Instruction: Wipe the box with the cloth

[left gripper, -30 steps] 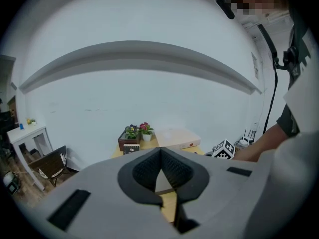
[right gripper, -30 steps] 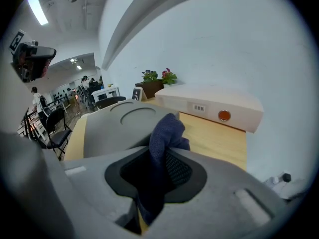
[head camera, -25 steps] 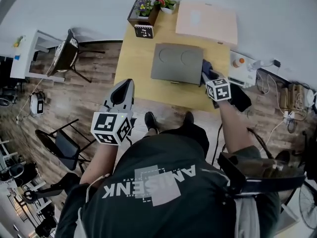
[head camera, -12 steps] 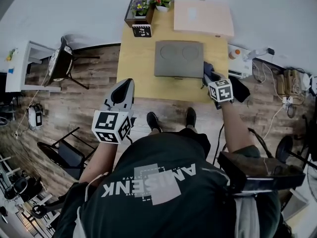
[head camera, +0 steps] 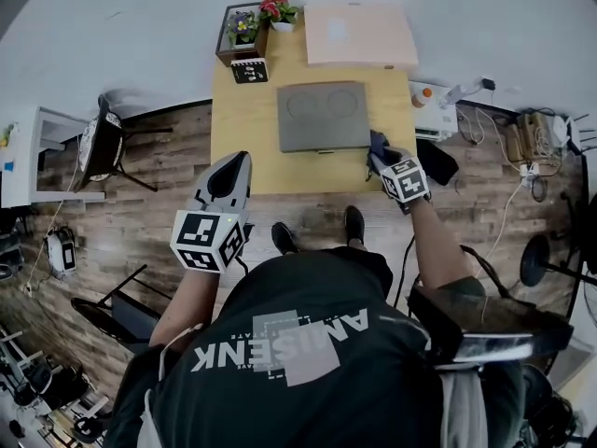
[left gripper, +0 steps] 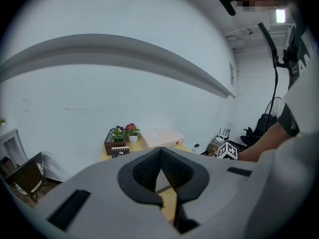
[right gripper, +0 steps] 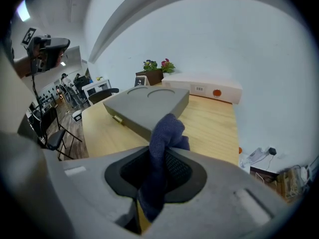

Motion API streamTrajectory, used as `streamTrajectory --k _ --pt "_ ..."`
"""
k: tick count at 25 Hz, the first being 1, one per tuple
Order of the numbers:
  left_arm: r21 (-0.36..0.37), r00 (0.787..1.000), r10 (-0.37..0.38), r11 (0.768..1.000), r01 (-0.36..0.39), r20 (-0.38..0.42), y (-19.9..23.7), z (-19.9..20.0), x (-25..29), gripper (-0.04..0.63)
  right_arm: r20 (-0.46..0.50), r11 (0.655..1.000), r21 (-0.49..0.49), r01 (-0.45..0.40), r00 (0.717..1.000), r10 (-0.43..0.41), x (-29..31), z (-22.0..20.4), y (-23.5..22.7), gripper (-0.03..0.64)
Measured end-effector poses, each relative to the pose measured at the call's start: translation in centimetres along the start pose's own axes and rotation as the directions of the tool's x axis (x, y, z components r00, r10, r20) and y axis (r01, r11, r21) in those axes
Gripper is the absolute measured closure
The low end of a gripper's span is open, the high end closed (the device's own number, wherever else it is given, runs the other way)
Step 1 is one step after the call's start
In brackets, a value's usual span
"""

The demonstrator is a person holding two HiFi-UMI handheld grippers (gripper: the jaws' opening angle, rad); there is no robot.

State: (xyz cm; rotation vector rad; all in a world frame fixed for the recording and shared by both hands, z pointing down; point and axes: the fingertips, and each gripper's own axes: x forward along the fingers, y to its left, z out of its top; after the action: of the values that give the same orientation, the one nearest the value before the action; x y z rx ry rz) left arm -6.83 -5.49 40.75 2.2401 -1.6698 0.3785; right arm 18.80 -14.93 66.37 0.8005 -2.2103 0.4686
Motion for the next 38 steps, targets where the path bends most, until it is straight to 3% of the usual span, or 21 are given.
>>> streamTrajectory --k 3,8,13,20,27,38 --pt "-0.003 1.0 -0.021 1.0 0.021 0.014 0.3 0.2 0.5 0.595 -0.015 0.999 0.032 0.006 1.0 -0.005 -1.1 -0.8 0.2 0.543" --pt "-0.007 0.996 -0.061 0.998 0.062 0.065 1.1 1.0 0.7 0.595 0.003 0.973 0.224 0.05 0.999 -0.052 -2.9 -2.4 0.7 0.543" --pt "-0.027 0.991 -0.12 0.992 0.121 0.057 2.4 0.4 0.6 0.595 -0.008 0.939 0.322 0.121 0.992 -0.125 -3.5 -3.5 1.9 0.543" --pt "-0.019 0.992 -0.122 0.992 0.123 0.021 4.1 -1.3 -0.8 0.595 -0.047 0.889 0.411 0.2 0.979 -0.199 -2.0 -3.6 2.8 0.543" --pt "-0.016 0.998 -0.059 0.998 0.06 0.031 5.4 -0.1 -1.1 0.595 -0.066 0.897 0.41 0.165 0.986 -0.151 0.4 -1.2 1.8 0.543" --pt "-0.051 0.999 0.03 0.998 -0.029 0.024 7.0 0.8 -2.4 0.595 -0.075 0.896 0.403 0.187 0.982 -0.171 1.6 0.3 3.0 0.543"
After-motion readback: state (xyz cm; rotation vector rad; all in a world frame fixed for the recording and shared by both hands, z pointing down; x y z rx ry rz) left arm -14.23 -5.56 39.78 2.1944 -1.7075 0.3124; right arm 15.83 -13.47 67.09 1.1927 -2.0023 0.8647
